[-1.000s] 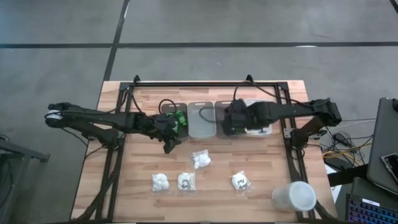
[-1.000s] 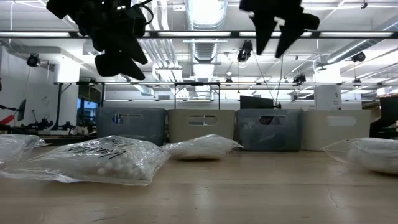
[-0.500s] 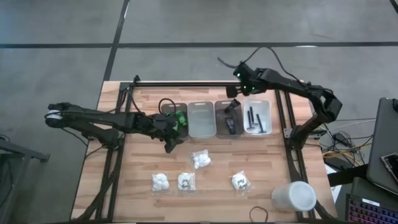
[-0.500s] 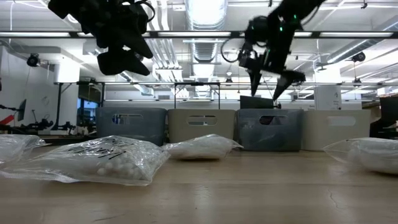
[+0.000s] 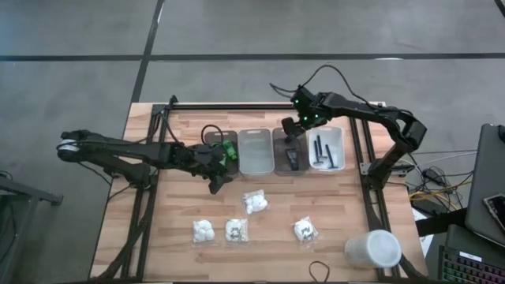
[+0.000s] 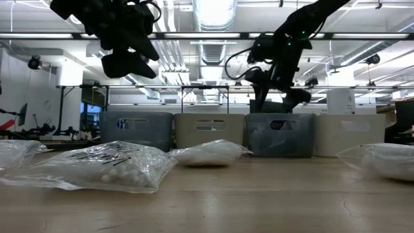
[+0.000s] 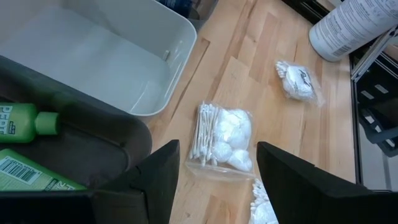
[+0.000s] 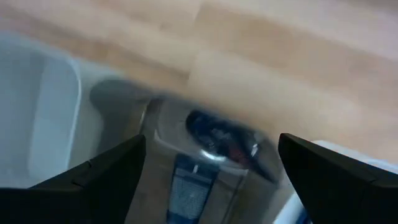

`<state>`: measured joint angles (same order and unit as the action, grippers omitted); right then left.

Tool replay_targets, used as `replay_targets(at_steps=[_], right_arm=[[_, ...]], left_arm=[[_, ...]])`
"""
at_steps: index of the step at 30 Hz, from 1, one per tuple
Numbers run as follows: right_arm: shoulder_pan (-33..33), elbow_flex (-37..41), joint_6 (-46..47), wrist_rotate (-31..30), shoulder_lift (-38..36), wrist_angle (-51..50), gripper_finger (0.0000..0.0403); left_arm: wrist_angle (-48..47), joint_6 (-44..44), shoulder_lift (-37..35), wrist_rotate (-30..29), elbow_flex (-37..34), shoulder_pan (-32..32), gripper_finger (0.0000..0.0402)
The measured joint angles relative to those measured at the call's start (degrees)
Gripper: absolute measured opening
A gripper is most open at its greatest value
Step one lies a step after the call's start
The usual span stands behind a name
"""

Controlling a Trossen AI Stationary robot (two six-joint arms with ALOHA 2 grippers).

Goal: Pick & Place Travel size toiletries
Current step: Put the shave cream into the right black bin, then put the cotton pack into the gray bin

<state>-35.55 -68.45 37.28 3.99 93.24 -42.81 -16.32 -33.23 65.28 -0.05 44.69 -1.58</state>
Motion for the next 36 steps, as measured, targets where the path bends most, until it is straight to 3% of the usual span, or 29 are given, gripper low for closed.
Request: replay_targets(at_steps=[12,17,19,26,36], right_arm=[[4.87,-0.66,-1.95,7.35,-0.98,-0.64,0.0364],[5.01,-0.66,-2.51,23.95,-0.9,-0.92,0.0364],[5.39,-0.66,-2.55,27.06,-1.07,-0.94,0.0364],[10.48,-0.66,-2.5,27.62,-2.14,-0.92,0.0364],[30.53,-0.66,3.04,26.43,-2.13,-1.96,0.0364]], left_arm=[[-0.04,1.92,0.0,0.0,0.0,0.0,0.0218],[-0.02,1.96,0.0,0.0,0.0,0.0,0.0218],[-0.02,1.97,0.0,0.0,0.0,0.0,0.0218],[-0.02,1.99,0.0,0.0,0.0,0.0,0.0218],[-0.02,1.99,0.01,0.0,0.0,0.0,0.0218]])
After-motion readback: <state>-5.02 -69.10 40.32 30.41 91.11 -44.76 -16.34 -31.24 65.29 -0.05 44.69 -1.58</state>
